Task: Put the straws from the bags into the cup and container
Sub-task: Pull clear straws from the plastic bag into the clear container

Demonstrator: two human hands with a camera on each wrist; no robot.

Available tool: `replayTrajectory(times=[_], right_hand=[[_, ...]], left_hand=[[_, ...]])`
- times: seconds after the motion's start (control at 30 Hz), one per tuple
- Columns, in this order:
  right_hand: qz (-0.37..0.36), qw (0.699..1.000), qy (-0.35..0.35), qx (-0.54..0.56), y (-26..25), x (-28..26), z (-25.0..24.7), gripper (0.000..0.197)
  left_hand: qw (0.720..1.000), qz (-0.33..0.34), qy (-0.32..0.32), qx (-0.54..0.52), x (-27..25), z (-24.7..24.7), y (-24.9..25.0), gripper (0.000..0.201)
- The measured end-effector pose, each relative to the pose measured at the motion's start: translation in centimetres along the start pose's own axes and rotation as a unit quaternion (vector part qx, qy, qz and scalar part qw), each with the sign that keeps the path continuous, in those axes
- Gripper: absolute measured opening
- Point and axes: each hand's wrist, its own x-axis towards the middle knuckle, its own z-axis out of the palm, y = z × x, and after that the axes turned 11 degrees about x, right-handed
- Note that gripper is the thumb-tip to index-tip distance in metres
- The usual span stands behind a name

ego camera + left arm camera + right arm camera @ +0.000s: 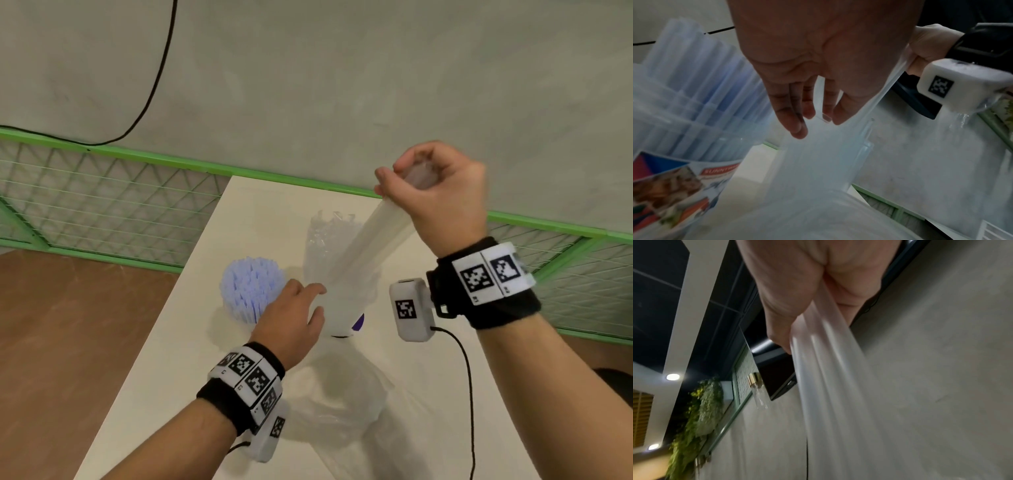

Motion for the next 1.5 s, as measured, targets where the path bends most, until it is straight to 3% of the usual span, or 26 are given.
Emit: replayTrajectory(times=[0.23, 0.4, 0.47, 0.53, 0.63, 0.73, 0.8, 0.97, 1.17, 1.33, 1.5], right_hand=[[-0.032, 0.992, -0.076, -0.093, 3.6, -2.6, 2.3, 0.02], [-0.081, 0.949, -0.195, -0.234, 7.6, -6.1, 3.5, 0.029], [-0.101, 0.931, -0.248, -0.249, 7.5, -6.3, 3.6, 0.038], [-0.108, 0.918, -0.287, -0.253, 6.8, -6.1, 3.3, 0.048], [-0.08, 0.947, -0.24, -0.198, 5.4, -6.8, 1.9, 0.06], [-0.041, 0.975, -0.152, -0.157, 4.8, -9.4, 0.5, 0.06], [-0.033, 0.974, -0.133, -0.18, 5.0, -11.5, 0.2, 0.058], [-0.047, 0.952, -0.178, -0.244, 6.0, -14.3, 0.6, 0.066], [-0.07, 0.934, -0.18, -0.301, 6.4, -14.3, 0.6, 0.072], [-0.059, 0.92, -0.195, -0.336, 7.2, -15.1, 0.5, 0.087], [-0.055, 0.897, -0.202, -0.39, 7.5, -15.3, 0.6, 0.091]], left_hand=[[1.0, -0.022, -0.012, 0.011, 1.5, -0.9, 0.3, 0.023], [0.999, -0.034, -0.015, 0.011, 1.4, -1.4, 0.5, 0.023], [0.999, -0.035, 0.013, 0.012, 1.1, -1.8, 0.8, 0.019], [0.996, -0.009, 0.087, -0.01, 1.0, -2.3, 1.3, 0.019], [0.978, 0.065, 0.177, -0.084, 1.1, -3.3, 2.0, 0.036], [0.972, 0.13, 0.178, -0.08, 1.6, -3.6, 2.1, 0.057], [0.973, 0.153, 0.167, -0.045, 1.8, -3.4, 2.0, 0.063], [0.97, 0.2, 0.135, 0.011, 1.6, -2.8, 1.8, 0.07], [0.972, 0.192, 0.129, 0.045, 1.3, -2.8, 1.4, 0.07], [0.965, 0.166, 0.129, 0.155, 0.5, -2.7, 1.2, 0.083], [0.953, 0.122, 0.134, 0.241, -0.1, -2.6, 1.3, 0.088]])
